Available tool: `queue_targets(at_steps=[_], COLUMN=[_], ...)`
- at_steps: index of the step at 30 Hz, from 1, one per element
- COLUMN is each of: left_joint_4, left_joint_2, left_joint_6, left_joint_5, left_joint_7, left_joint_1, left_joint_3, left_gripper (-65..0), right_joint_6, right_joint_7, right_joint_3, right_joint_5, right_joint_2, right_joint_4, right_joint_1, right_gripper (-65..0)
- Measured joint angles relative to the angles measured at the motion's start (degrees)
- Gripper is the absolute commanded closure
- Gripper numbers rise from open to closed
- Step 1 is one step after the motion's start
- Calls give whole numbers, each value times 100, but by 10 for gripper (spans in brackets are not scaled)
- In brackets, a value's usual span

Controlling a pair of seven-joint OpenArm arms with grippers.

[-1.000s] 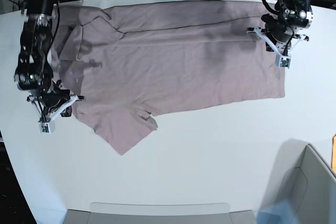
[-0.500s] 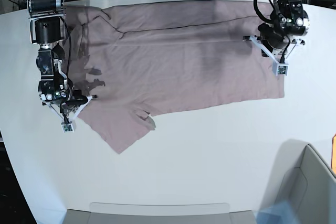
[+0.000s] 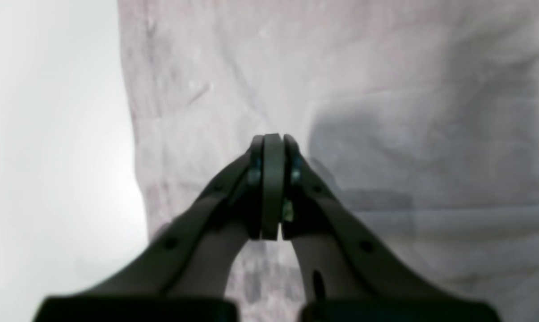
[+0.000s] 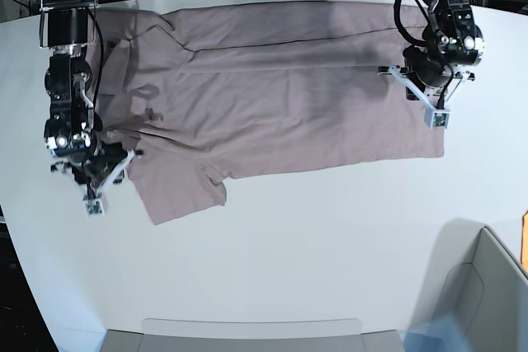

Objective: Fold the T-shirt properly
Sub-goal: 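Move the right gripper to the sleeve and the left to the hem corner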

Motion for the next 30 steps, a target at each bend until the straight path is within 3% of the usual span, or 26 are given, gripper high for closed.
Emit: queue_targets(at_steps=[2,7,10,15,23,30], left_joint_4=[-2,-2,-2,-2,-2,-2], left_joint_2=[-2,2,-2,-2,-2,-2], left_joint_6=[0,-9,0,-2,-2,-2], left_joint_5=[7,-7,26,24,26,24], left_joint_7=[35,28,28,26,11,0], left_joint_1=[35,28,17,11,-26,-33], left_joint_3=[-7,-17,-17,-15,-15,-7], left_gripper=[0,0,0,0,0,0], right_joint_6=[13,63,24,11,-33,-9], right_joint_7=[299,527,922,1067,1412,1403], right_joint_3=[-114,-763,-828,-826,-1539,-1585], right_joint_5=[4,11,39,435,450,472], right_joint_2=[-2,-50,-79,-160,-356,-498], right_joint_4=[-232,-1893,-2811,-3556,-3724,-3703], right_joint_1=[323,1241,1661,1862,1821,1823], right_gripper=[-278,-280,-280,-280,-280,-280])
